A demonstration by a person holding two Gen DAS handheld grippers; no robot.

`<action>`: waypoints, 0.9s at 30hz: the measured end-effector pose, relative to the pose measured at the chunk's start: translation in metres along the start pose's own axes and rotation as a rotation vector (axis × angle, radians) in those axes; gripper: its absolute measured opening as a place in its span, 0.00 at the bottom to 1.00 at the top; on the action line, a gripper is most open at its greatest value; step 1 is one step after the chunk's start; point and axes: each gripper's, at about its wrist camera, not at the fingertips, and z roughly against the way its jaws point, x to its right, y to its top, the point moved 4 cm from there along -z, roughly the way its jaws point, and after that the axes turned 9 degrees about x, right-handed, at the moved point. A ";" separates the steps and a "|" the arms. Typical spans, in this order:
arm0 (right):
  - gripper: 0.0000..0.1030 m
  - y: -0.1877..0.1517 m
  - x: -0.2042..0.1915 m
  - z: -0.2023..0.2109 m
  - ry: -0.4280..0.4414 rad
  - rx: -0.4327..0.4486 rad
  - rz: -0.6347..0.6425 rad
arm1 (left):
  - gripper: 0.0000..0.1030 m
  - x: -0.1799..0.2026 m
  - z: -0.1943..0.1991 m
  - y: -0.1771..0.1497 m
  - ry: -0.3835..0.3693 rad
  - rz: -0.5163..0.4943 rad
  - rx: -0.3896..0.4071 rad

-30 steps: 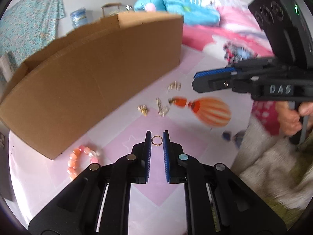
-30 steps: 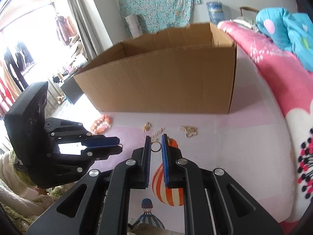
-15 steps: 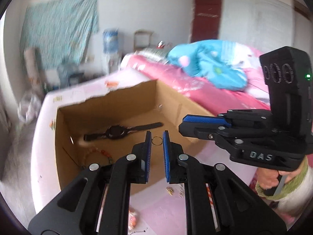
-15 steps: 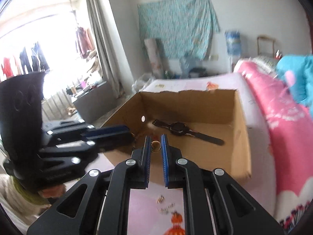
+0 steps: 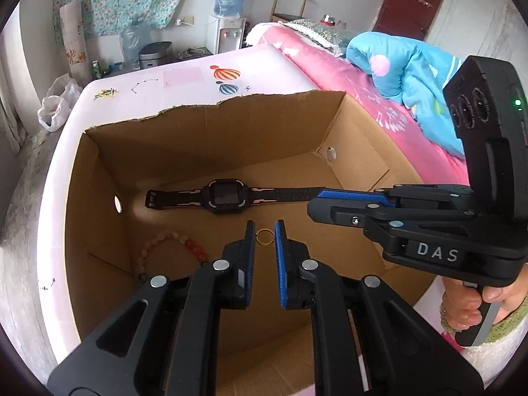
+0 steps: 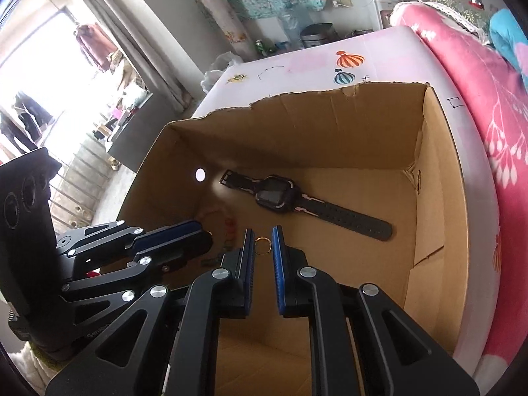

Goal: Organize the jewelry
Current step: 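Open the left tool to drop the ring into the box, then withdraw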

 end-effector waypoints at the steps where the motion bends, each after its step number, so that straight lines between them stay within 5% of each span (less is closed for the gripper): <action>1: 0.11 0.002 0.002 -0.002 -0.002 0.001 -0.004 | 0.11 0.000 -0.003 0.000 0.002 0.003 -0.007; 16: 0.12 0.006 0.015 0.008 0.001 0.029 -0.041 | 0.17 -0.008 -0.008 -0.006 0.007 0.044 -0.022; 19: 0.25 0.007 0.015 0.016 0.001 0.057 -0.042 | 0.17 -0.007 -0.001 -0.007 -0.005 0.044 -0.002; 27: 0.29 0.001 0.002 0.085 0.064 0.220 -0.022 | 0.27 0.004 0.072 -0.015 -0.075 -0.004 0.207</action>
